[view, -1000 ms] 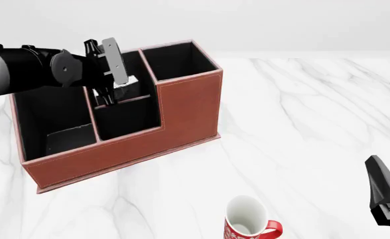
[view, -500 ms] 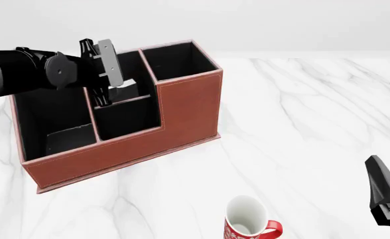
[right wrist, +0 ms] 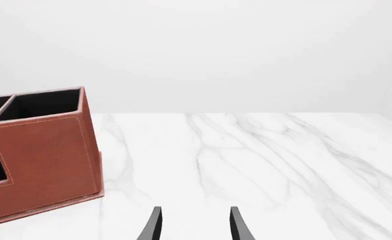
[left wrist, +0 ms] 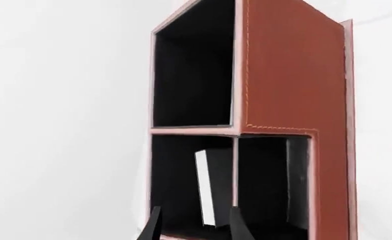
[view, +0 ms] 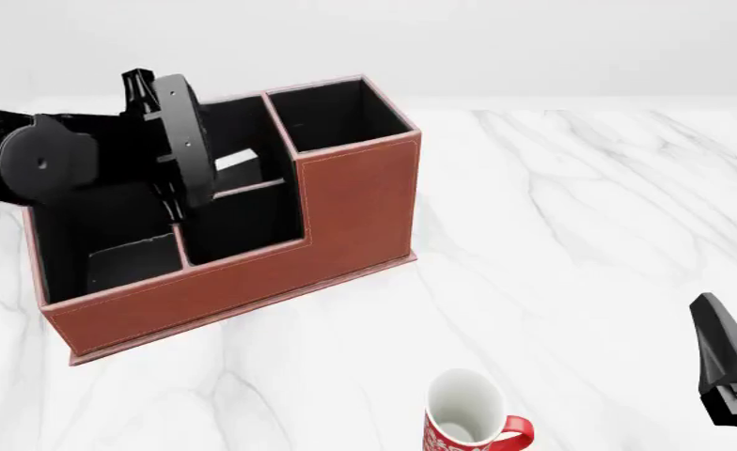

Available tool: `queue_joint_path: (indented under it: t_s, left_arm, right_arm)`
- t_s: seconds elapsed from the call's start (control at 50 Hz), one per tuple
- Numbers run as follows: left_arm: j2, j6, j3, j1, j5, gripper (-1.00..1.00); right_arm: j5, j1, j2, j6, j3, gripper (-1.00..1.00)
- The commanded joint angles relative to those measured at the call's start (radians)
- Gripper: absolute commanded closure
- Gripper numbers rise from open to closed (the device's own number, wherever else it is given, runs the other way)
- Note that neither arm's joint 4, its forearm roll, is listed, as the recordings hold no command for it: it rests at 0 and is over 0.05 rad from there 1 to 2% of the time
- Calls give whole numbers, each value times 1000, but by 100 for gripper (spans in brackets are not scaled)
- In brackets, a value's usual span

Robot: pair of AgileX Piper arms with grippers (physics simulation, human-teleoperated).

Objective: Pick up the book and place it in the front compartment of the caddy.

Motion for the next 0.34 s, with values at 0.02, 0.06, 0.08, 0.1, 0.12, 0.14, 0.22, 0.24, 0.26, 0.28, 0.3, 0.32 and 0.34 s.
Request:
queue_joint_path:
  t_s: [0.02, 0.06, 0.08, 0.1, 0.12, 0.14, 0.22, 0.24, 0.26, 0.28, 0.3, 0.32, 0.34]
  left_arm:
    - [-301, -45, 173, -71, 46, -100]
    - [-395, -66, 253, -117, 36, -100]
    - [-420, -71, 276, -130, 40, -100]
    - [-462, -81, 304, -147, 44, -100]
    - [-492, -89, 321, -159, 38, -100]
    - [-520, -100, 337, -173, 42, -100]
    - [-707, -163, 424, -257, 108, -100]
    - [-749, -176, 444, -272, 119, -100]
    - [-777, -179, 466, -277, 120, -100]
    - [-823, -169, 525, -291, 116, -100]
    - [-856, -155, 576, -304, 112, -100]
    - [-889, -140, 620, -312, 100, -100]
    - [-933, -162, 659, -317, 96, -100]
  right_arm:
    - [1, -1, -3, -2, 1, -100]
    - [1, -2, -3, -2, 1, -100]
    - [1, -1, -3, -2, 1, -100]
    - [1, -1, -3, -1, 1, -100]
    - [1, -2, -3, -2, 1, -100]
    - [1, -2, -3, -1, 1, -100]
    - [1, -2, -4, -1, 1, -100]
    - [1, -2, -4, -2, 1, -100]
    - [1, -2, -3, -2, 1, -100]
    - [1, -2, -3, -1, 1, -100]
    - [1, -2, -3, -1, 1, -100]
    - [1, -1, -4, -2, 1, -100]
    - [1, -2, -4, -2, 1, -100]
